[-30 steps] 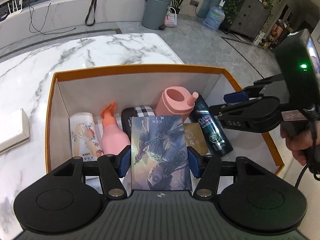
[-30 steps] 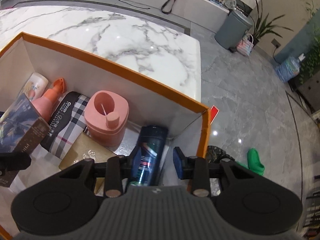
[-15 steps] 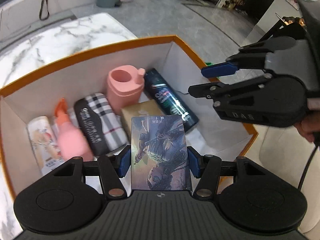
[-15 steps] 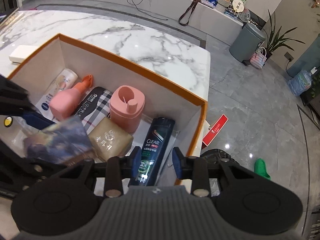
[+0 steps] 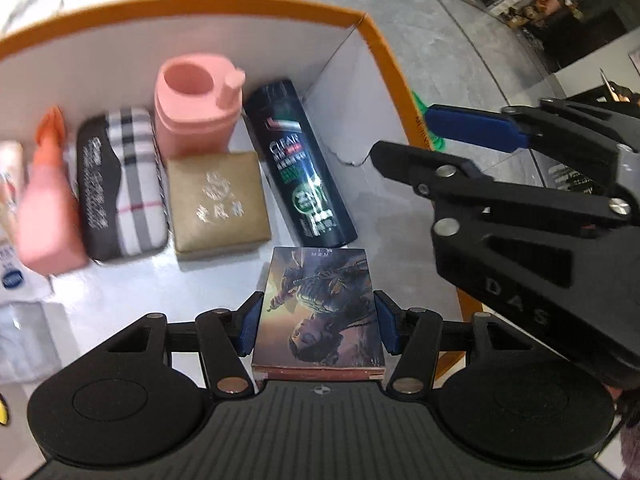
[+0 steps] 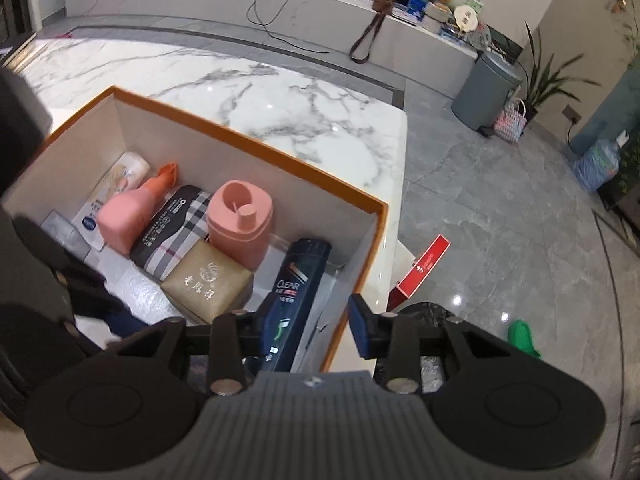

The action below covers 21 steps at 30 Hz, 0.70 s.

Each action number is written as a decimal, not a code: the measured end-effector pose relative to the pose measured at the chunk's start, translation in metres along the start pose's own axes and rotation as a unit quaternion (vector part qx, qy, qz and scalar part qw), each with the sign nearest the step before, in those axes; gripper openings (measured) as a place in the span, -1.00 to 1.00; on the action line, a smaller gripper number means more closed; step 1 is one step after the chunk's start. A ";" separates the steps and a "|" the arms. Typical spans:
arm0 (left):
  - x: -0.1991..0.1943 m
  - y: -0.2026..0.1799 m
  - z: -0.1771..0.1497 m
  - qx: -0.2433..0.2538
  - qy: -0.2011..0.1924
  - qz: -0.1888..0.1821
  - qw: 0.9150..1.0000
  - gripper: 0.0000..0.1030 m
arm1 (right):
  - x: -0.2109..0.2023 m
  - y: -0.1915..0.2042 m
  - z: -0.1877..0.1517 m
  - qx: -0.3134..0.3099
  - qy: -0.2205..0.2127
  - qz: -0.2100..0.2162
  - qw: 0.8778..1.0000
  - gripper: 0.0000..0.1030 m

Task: Organize rigid objects
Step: 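Lower the card box with the left tool while the right tool releases the shampoo bottle inside, then open the left tool to drop the card box while the right tool pushes it down into the box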

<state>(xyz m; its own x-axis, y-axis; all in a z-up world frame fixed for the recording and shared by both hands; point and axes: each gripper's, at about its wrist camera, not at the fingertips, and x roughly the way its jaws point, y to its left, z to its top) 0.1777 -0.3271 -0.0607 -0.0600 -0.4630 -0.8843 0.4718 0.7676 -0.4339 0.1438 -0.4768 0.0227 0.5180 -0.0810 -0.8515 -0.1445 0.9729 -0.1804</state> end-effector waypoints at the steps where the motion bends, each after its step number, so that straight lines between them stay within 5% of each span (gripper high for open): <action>1: 0.003 -0.001 0.001 -0.001 0.005 -0.001 1.000 0.26 | 0.001 -0.002 0.000 0.005 0.004 0.001 1.000 -0.27; 13: 0.004 0.005 0.004 0.002 0.012 -0.033 0.999 0.49 | 0.009 -0.011 -0.006 0.027 0.010 0.012 1.000 -0.25; 18: -0.016 0.016 -0.003 -0.019 0.013 -0.054 0.998 0.30 | 0.009 -0.011 -0.007 0.025 0.011 0.011 1.000 -0.24; 21: -0.018 0.013 -0.005 -0.021 0.007 -0.067 0.997 -0.09 | 0.008 -0.011 -0.009 0.029 0.011 0.012 0.999 -0.24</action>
<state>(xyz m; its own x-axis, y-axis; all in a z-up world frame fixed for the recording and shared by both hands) 0.1804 -0.3068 -0.0510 -0.1325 -0.5575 -0.8196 0.4208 0.7170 -0.5557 0.1423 -0.4900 0.0131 0.4966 -0.0615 -0.8658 -0.1065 0.9856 -0.1311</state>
